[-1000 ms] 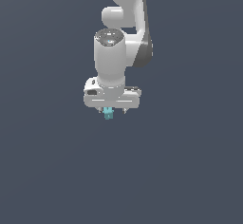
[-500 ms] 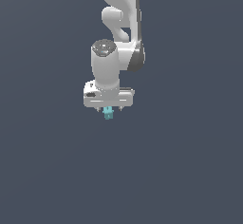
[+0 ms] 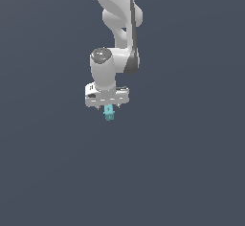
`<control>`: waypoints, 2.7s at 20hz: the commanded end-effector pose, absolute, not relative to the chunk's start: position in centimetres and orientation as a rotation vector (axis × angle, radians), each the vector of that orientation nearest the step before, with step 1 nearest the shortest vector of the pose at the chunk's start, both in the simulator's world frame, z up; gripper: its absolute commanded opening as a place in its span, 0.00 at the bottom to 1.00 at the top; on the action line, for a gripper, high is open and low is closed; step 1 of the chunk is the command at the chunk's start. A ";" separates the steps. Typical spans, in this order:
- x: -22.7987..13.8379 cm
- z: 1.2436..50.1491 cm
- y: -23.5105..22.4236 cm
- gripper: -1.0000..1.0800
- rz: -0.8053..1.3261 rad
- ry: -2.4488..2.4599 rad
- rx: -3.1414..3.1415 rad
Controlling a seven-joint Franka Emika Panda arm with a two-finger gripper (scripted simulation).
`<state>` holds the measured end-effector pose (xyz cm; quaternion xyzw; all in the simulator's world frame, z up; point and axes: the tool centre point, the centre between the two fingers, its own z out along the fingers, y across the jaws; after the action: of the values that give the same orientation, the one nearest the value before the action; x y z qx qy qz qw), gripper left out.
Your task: Pick up the object and move it to a goal position.
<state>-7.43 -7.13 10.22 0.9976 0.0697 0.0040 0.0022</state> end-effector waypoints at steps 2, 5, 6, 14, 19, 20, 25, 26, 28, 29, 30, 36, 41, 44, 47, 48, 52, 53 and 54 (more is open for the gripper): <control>-8.5 9.5 -7.4 0.96 0.004 0.246 3.131; -8.8 9.2 -7.4 0.96 0.000 0.255 3.131; -8.8 9.2 -7.5 0.96 0.000 0.255 3.131; -8.8 7.8 -7.4 0.96 0.000 0.252 3.131; -8.9 5.5 -7.4 0.96 0.000 0.254 3.131; -8.9 5.1 -7.4 0.96 0.000 0.254 3.131; -8.9 4.2 -7.5 0.96 0.000 0.255 3.131; -8.9 4.2 -7.5 0.96 0.000 0.255 3.131; -8.9 4.2 -7.5 0.00 0.000 0.255 3.131; -8.9 4.2 -7.5 0.00 0.000 0.255 3.131; -8.9 4.2 -7.5 0.00 0.000 0.255 3.131; -8.9 4.2 -7.5 0.00 0.000 0.255 3.131; -8.9 4.7 -7.8 0.00 0.001 0.254 3.131; -9.0 5.6 -8.5 0.00 0.001 0.254 3.131; -9.1 7.0 -9.6 0.00 0.001 0.254 3.131; -9.2 7.6 -10.1 0.00 0.001 0.254 3.131; -9.4 10.4 -12.3 0.00 0.001 0.254 3.132; -9.4 11.2 -13.0 0.00 0.001 0.255 3.132; -9.5 12.0 -13.6 0.00 0.001 0.255 3.132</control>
<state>-9.40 -12.65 10.76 0.9967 0.0812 0.0001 -0.0003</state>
